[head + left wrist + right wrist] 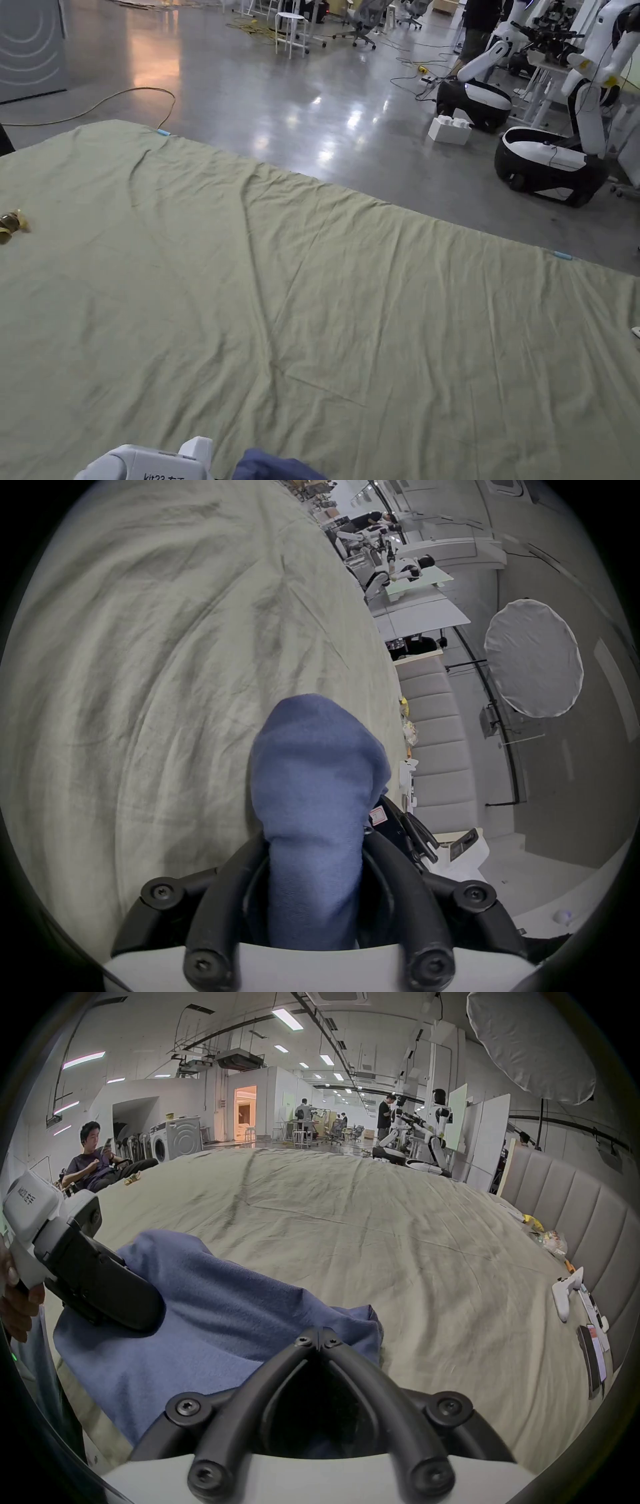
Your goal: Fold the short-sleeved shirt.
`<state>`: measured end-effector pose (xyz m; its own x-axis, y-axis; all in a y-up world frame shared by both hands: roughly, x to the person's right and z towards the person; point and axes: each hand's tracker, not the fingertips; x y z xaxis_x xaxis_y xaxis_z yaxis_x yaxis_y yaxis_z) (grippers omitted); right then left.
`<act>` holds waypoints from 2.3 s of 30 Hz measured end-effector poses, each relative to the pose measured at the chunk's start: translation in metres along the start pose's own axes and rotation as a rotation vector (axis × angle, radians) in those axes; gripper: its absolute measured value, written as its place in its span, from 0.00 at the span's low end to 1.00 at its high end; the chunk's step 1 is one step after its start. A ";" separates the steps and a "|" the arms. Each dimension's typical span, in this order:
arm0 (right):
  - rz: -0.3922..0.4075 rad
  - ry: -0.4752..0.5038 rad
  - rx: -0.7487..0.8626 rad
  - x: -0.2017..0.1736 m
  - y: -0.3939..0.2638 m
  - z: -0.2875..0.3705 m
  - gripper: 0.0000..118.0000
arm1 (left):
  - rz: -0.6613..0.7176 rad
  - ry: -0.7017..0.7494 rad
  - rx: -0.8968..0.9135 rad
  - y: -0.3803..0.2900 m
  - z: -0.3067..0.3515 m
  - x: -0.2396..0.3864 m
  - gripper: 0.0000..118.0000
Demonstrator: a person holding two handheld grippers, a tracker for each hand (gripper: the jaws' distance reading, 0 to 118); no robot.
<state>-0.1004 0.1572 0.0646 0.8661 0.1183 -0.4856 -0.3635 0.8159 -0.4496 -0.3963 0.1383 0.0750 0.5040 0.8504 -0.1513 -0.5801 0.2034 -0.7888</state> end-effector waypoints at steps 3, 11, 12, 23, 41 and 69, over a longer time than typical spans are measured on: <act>0.023 0.002 0.003 -0.002 0.004 0.006 0.01 | 0.012 -0.024 -0.008 -0.003 0.007 0.007 0.18; -0.022 -0.007 0.059 0.012 0.037 0.017 0.01 | -0.075 -0.041 0.077 0.008 0.060 0.018 0.18; -0.026 -0.012 0.073 0.017 0.042 0.016 0.01 | -0.083 -0.041 0.084 0.012 0.070 0.017 0.18; -0.046 -0.111 0.312 0.077 0.140 0.032 0.01 | -0.113 0.183 0.165 0.073 0.229 -0.027 0.18; -0.086 -0.213 0.414 0.123 0.180 0.071 0.01 | -0.098 0.675 0.166 0.153 0.357 -0.038 0.18; -0.143 -0.241 0.364 0.149 0.144 0.059 0.01 | -0.588 1.092 0.643 0.089 0.238 0.058 0.50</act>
<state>-0.0037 0.3258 -0.0287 0.9696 0.0828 -0.2303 -0.1273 0.9743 -0.1857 -0.5706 0.3215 0.1382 0.8387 -0.1789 -0.5144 -0.1504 0.8317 -0.5344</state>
